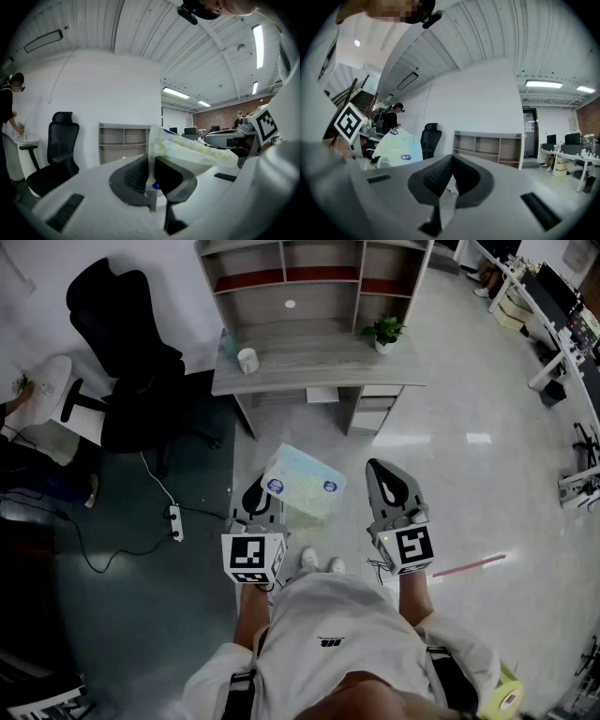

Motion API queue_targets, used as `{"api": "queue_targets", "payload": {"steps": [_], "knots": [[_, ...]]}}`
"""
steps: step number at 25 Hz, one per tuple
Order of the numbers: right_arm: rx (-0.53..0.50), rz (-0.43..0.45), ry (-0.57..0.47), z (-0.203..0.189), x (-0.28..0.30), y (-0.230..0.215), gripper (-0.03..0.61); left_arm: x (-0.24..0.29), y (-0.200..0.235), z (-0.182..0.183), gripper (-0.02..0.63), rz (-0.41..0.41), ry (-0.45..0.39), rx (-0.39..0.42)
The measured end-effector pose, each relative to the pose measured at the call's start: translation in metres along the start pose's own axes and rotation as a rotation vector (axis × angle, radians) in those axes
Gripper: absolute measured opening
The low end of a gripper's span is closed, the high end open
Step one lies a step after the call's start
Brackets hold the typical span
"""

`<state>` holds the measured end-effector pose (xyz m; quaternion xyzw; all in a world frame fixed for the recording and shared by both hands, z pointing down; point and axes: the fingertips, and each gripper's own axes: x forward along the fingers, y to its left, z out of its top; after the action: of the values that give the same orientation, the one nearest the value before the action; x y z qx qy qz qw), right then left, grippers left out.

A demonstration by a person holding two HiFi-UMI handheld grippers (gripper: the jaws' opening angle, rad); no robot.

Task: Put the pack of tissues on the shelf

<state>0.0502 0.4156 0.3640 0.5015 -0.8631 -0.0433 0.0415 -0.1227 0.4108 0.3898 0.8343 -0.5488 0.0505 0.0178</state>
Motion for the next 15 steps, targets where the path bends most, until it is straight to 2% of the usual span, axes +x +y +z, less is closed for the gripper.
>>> {"api": "queue_targets", "payload": {"steps": [7, 11, 15], "knots": [[0.004, -0.025, -0.001, 0.000, 0.028, 0.016, 0.028, 0.008, 0.030, -0.002, 0.035, -0.016, -0.011, 0.011], [0.004, -0.050, 0.057, -0.007, 0.042, 0.021, 0.028, 0.013, 0.046, -0.003, 0.037, -0.031, -0.013, 0.012], [0.001, -0.054, 0.031, -0.005, 0.058, 0.025, 0.028, 0.021, 0.059, -0.005, 0.037, -0.042, -0.009, 0.008]]}}
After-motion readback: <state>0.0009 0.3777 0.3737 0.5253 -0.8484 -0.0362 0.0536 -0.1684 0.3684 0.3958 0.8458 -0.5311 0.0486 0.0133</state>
